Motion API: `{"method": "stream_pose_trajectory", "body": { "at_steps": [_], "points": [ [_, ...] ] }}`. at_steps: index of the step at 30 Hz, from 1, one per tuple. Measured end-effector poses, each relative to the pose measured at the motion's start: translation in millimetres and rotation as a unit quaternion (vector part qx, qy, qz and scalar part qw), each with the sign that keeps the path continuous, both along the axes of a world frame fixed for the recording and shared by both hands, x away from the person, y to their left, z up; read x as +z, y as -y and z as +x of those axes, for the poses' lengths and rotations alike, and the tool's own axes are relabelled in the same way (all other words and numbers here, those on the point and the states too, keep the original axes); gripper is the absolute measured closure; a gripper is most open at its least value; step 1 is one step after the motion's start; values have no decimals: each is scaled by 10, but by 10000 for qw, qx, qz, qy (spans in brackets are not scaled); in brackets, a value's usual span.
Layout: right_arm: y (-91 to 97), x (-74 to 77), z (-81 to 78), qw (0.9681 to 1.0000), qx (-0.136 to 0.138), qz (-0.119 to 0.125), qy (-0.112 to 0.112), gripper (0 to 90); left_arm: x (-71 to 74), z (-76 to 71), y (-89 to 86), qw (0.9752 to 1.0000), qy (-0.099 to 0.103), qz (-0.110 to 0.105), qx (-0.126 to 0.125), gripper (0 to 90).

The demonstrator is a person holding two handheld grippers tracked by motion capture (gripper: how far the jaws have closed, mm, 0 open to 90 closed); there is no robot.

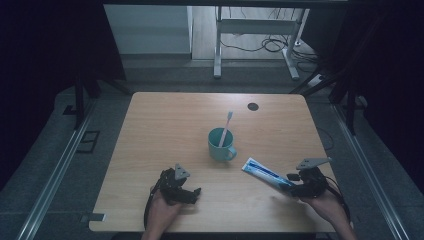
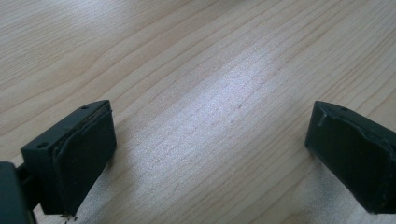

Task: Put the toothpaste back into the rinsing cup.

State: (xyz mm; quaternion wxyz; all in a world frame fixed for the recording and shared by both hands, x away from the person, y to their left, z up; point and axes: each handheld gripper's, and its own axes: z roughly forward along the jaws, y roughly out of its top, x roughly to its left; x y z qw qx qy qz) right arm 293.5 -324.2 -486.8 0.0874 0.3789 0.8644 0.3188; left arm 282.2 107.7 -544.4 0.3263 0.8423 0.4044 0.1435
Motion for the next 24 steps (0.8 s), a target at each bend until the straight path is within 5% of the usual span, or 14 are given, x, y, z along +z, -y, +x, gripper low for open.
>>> {"method": "stream_pose_trajectory", "body": {
  "at_steps": [9, 24],
  "points": [
    [-42, -56, 155, 9985, 116, -496, -194, 406, 0, -1, 1, 10000, -7, -7, 9, 19],
    [-135, -110, 330, 9926, 367, -923, -696, 403, 1, -2, 1, 10000, -13, -2, 10, 19]
  ]
}}
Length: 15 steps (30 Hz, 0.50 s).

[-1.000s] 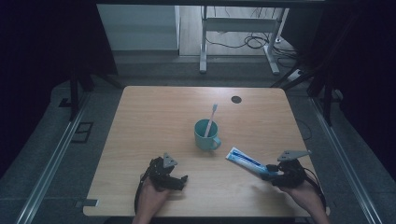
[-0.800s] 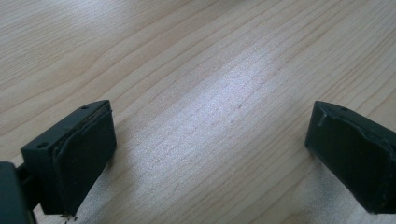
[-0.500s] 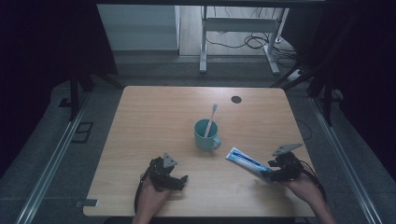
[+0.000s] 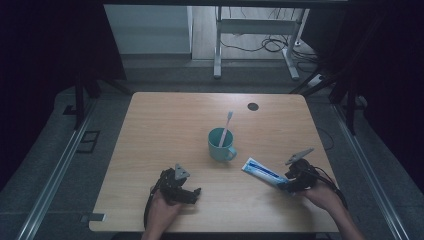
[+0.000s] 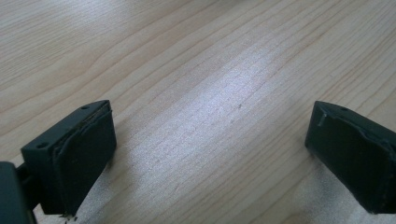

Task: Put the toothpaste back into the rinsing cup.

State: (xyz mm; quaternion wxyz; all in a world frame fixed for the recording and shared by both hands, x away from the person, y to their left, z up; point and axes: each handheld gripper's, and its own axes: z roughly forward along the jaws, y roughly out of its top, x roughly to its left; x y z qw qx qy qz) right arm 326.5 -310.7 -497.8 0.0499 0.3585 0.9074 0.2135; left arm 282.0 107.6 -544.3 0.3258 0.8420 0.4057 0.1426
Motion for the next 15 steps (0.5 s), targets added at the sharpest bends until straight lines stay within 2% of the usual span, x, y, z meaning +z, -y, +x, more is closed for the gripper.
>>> {"method": "stream_pose_trajectory", "body": {
  "at_steps": [1, 5, 9, 11, 13, 15],
  "points": [
    [-19, -8, 26, 9999, 43, -56, -100, 403, 0, 0, 0, 10000, 0, 1, -1, 19],
    [-61, -25, 60, 9995, 109, -177, -223, 403, 0, 0, 0, 10000, 0, -1, 1, 19],
    [-133, -56, 122, 9977, 218, -455, -453, 401, 0, 0, 0, 10000, 0, 1, -1, 19],
    [-144, -54, 135, 9974, 240, -476, -479, 403, 0, 0, 0, 10000, -1, 1, -1, 19],
    [-181, -41, 171, 9958, 345, -610, -588, 418, 1, 0, -1, 10000, -1, 4, -4, 19],
    [-199, -35, 180, 9952, 370, -671, -601, 418, 0, 0, -1, 10000, -1, 4, -4, 19]
  ]
}}
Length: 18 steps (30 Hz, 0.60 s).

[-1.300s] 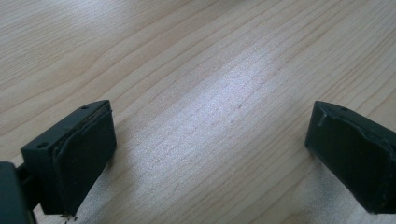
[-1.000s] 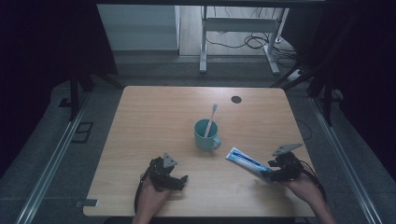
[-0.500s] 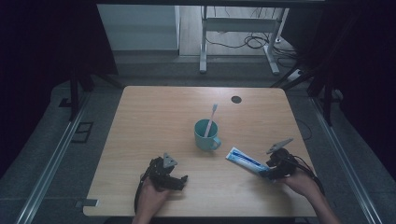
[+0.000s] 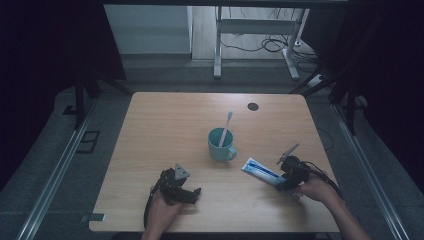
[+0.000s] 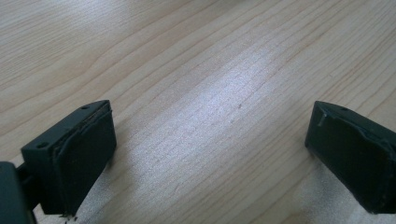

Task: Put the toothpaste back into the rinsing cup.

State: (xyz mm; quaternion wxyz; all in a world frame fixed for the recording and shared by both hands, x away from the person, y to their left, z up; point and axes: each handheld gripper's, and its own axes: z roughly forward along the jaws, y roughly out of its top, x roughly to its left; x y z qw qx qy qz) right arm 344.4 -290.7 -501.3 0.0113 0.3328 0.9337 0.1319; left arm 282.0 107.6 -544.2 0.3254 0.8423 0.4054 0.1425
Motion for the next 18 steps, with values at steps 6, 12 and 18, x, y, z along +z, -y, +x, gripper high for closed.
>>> {"method": "stream_pose_trajectory", "body": {
  "at_steps": [6, 12, 18],
  "points": [
    [-131, 17, 48, 9988, 208, -418, -108, 429, 0, 0, 1, 10000, 0, -5, 4, 19],
    [-252, 8, 108, 9967, 342, -703, -206, 441, 0, 0, 0, 10000, 2, 0, -1, 19],
    [-334, 12, 131, 9950, 437, -865, -250, 509, 0, 0, 0, 10000, 0, 0, 1, 19]
  ]
}}
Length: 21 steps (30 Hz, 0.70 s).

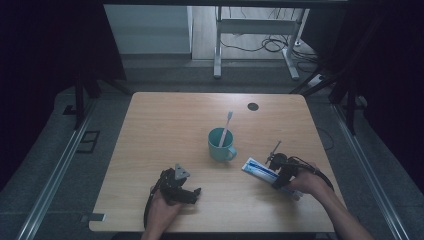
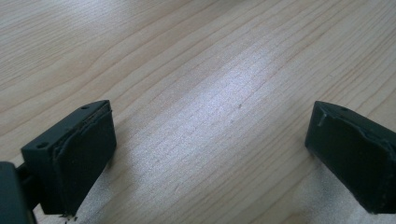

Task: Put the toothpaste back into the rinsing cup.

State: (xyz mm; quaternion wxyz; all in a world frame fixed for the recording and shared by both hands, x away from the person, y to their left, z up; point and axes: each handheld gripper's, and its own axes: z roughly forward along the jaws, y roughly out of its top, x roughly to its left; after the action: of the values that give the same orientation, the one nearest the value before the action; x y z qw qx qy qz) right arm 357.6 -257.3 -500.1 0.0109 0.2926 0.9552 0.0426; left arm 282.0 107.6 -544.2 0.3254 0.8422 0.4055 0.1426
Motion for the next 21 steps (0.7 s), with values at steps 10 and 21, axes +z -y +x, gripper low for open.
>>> {"method": "stream_pose_trajectory", "body": {
  "at_steps": [10, 21],
  "points": [
    [13, 71, 17, 9993, -361, 52, -84, 676, 1, 1, -2, 10000, -5, 15, -12, 19],
    [83, 106, 7, 9987, -440, 226, 78, 705, 0, 1, -1, 10000, -3, 2, -3, 19]
  ]
}}
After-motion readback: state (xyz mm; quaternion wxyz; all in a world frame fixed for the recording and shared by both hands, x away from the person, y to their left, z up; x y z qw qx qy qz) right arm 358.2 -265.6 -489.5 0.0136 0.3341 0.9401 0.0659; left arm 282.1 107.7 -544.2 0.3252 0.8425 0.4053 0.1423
